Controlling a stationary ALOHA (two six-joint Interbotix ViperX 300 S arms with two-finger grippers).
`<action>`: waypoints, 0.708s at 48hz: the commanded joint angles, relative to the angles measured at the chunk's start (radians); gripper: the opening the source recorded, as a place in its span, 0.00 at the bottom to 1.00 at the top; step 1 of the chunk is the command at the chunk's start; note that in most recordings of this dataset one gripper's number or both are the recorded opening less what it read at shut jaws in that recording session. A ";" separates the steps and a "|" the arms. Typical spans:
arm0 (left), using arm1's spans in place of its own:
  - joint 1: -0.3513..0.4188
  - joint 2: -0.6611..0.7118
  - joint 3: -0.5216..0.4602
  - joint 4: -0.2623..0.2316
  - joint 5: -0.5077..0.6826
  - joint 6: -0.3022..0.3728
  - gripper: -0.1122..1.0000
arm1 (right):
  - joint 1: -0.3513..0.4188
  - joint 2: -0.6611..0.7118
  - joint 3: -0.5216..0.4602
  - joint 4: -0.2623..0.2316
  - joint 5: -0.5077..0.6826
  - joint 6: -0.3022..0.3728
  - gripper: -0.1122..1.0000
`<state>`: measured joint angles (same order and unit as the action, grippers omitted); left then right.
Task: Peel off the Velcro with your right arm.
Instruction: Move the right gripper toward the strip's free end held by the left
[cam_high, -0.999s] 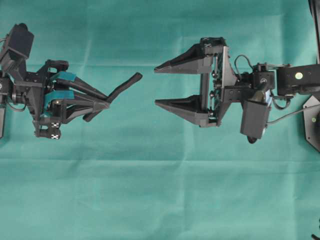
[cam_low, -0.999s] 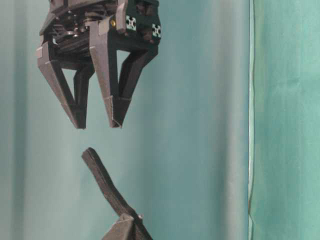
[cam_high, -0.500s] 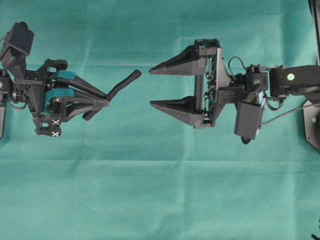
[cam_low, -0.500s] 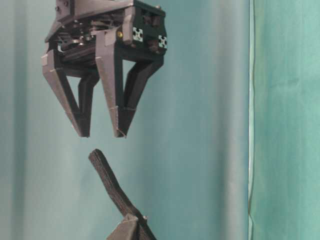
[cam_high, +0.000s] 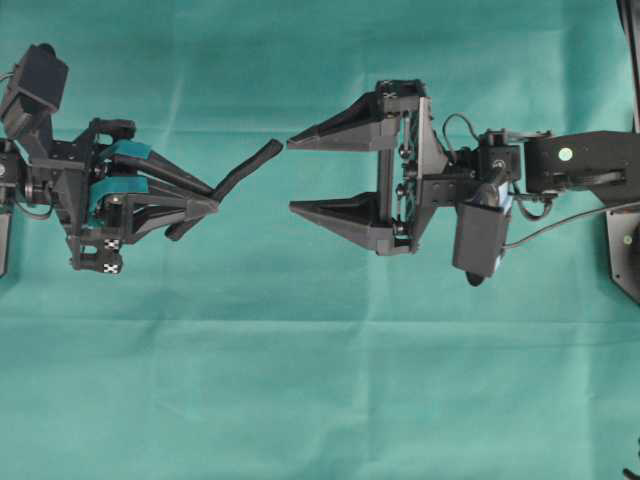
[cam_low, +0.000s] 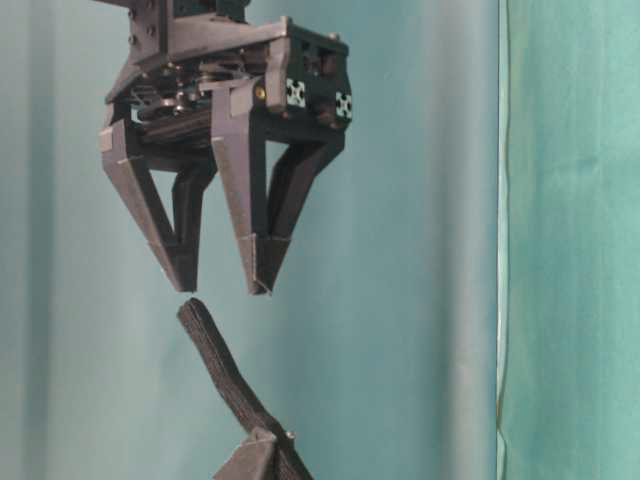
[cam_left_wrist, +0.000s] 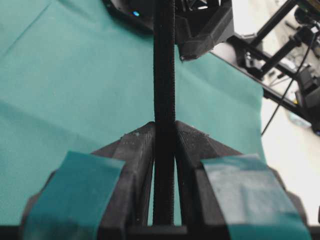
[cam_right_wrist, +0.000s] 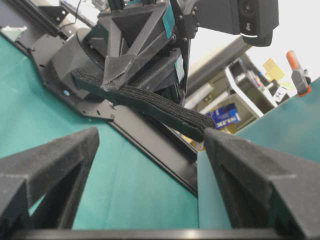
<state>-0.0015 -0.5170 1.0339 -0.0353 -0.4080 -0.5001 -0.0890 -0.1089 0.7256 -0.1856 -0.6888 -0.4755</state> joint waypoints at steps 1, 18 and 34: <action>0.003 -0.005 -0.009 -0.002 -0.011 0.000 0.19 | -0.008 -0.006 -0.025 0.000 -0.017 0.002 0.68; 0.003 -0.002 -0.009 0.000 -0.011 0.000 0.19 | -0.009 0.006 -0.029 0.000 -0.026 0.002 0.67; 0.005 -0.003 -0.008 -0.002 -0.011 0.000 0.19 | -0.009 0.018 -0.032 0.000 -0.028 0.002 0.67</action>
<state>-0.0015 -0.5154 1.0339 -0.0353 -0.4080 -0.5001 -0.0951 -0.0828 0.7148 -0.1856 -0.7056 -0.4755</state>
